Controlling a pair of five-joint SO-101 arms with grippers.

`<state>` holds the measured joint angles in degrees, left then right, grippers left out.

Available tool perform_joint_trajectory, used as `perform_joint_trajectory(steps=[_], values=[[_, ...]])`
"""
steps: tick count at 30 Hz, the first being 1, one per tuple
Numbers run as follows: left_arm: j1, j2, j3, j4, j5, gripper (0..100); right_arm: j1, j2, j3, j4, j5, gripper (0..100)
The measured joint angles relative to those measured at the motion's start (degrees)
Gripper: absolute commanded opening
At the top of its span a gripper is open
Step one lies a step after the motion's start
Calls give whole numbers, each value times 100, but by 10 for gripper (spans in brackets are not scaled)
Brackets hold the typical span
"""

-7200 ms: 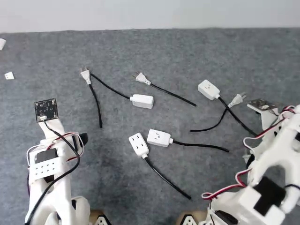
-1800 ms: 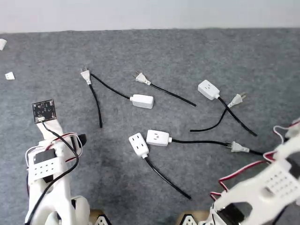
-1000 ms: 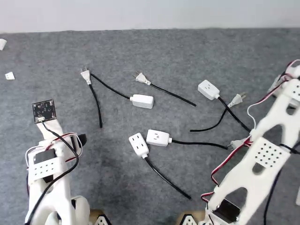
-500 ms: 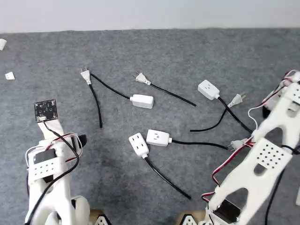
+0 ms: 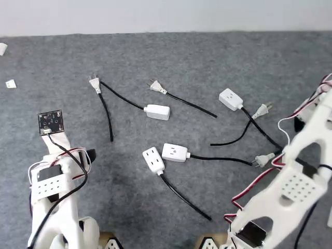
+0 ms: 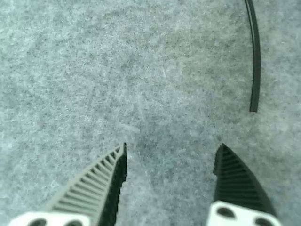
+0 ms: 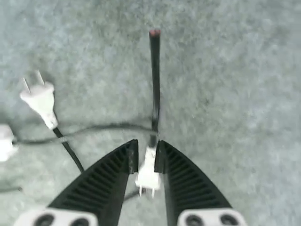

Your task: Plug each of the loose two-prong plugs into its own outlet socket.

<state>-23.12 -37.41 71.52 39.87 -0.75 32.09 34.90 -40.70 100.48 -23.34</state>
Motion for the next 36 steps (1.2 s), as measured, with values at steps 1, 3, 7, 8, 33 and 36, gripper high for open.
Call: perform_joint_trajectory(steps=[1,3,7,8,33,36], values=[[0,0,0,0,0,281,0,-97,255,0,0,80],[0,0,0,0,0,281,0,-176,791,-26,0,80],[0,0,0,0,0,281,-70,-185,1802,-492,0,80],[0,0,0,0,0,281,-105,-185,2057,-695,0,80],[0,0,0,0,0,281,-554,-35,2892,-1600,0,99],[0,0,0,0,0,281,-484,-26,2892,-1609,0,62]])
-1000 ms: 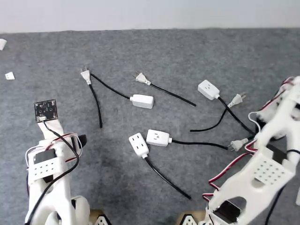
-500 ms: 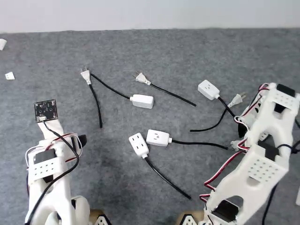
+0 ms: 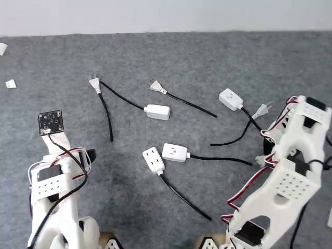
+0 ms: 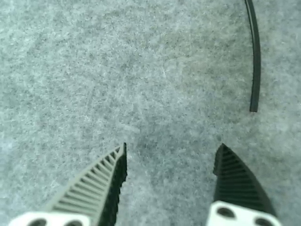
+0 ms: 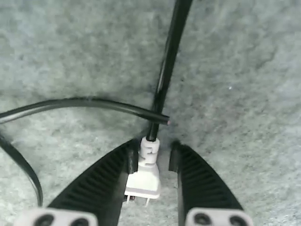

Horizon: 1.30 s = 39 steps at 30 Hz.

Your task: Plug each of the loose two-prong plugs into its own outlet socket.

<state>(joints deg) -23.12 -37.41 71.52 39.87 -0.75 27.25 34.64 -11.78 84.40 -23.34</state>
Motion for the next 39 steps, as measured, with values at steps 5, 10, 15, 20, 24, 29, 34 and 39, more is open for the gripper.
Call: perform_joint_trajectory(steps=[5,10,15,20,24,29,34,39], values=[[0,0,0,0,0,281,18,0,0,-44,0,6],[0,0,0,0,0,280,18,0,0,-44,0,8],[79,0,0,123,0,280,18,-70,0,26,0,8],[659,0,0,536,26,280,-158,-888,9,369,167,8],[879,0,-105,1178,360,280,-624,-1609,9,756,167,8],[897,0,-862,2549,1169,282,-1292,-2233,70,897,185,8],[1705,0,-985,2734,1987,283,-1767,-2620,1204,70,202,8],[2892,0,-730,1644,3552,282,-2057,-2963,2514,-1064,202,8]])
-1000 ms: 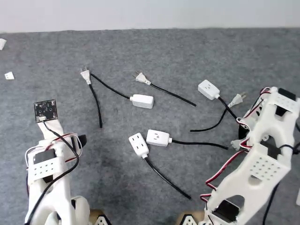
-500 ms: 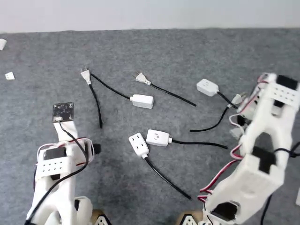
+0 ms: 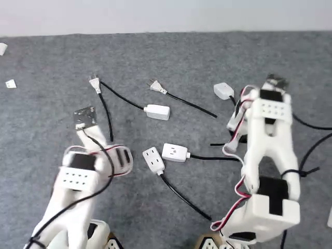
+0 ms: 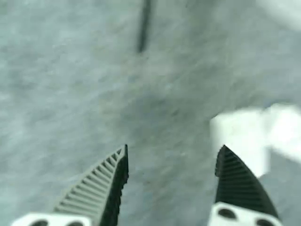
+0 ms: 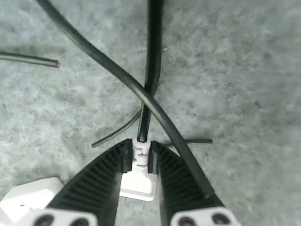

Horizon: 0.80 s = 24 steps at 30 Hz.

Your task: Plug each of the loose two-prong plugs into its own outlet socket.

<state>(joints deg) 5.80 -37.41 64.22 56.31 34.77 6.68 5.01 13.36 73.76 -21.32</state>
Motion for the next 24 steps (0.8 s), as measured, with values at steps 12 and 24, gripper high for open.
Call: perform_joint_trajectory(steps=[12,24], values=[[1495,35,536,-1222,1371,279,9,-149,730,-870,0,8],[1653,1723,26,-1310,1618,223,9,-149,730,-870,0,8]])
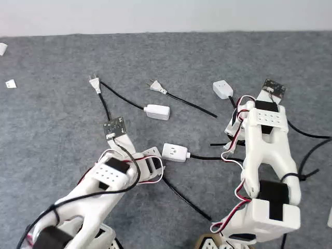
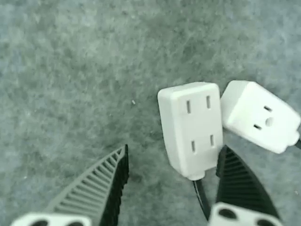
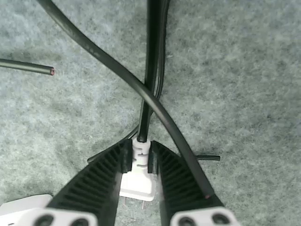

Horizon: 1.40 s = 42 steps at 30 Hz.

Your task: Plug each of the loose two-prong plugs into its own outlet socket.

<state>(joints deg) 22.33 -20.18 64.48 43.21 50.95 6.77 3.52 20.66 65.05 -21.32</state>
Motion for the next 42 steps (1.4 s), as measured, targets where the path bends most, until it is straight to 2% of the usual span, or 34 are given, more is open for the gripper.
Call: perform_joint_trajectory(steps=[5,13,16,19,24,27,30,33,37,39,42], values=[[0,484,-308,-211,44,77,0,0,0,0,0,8],[9,703,-422,-466,26,73,0,0,0,0,0,8],[9,703,-422,-466,-141,9,0,0,0,0,0,8],[132,703,-466,-387,-404,13,0,0,0,-35,0,8],[686,589,-563,281,-870,12,0,0,0,-35,0,8],[976,88,-369,756,-1240,12,0,0,0,-35,0,8],[1081,-642,88,897,-1468,12,0,0,0,-35,0,8],[958,-1424,642,554,-1530,12,0,0,0,-35,0,8],[404,-1829,1020,18,-1503,21,0,0,0,-35,0,8],[141,-1837,1020,-53,-1503,66,0,0,0,-35,0,8],[-88,-1679,1020,-88,-1503,210,0,0,0,-35,0,8]])
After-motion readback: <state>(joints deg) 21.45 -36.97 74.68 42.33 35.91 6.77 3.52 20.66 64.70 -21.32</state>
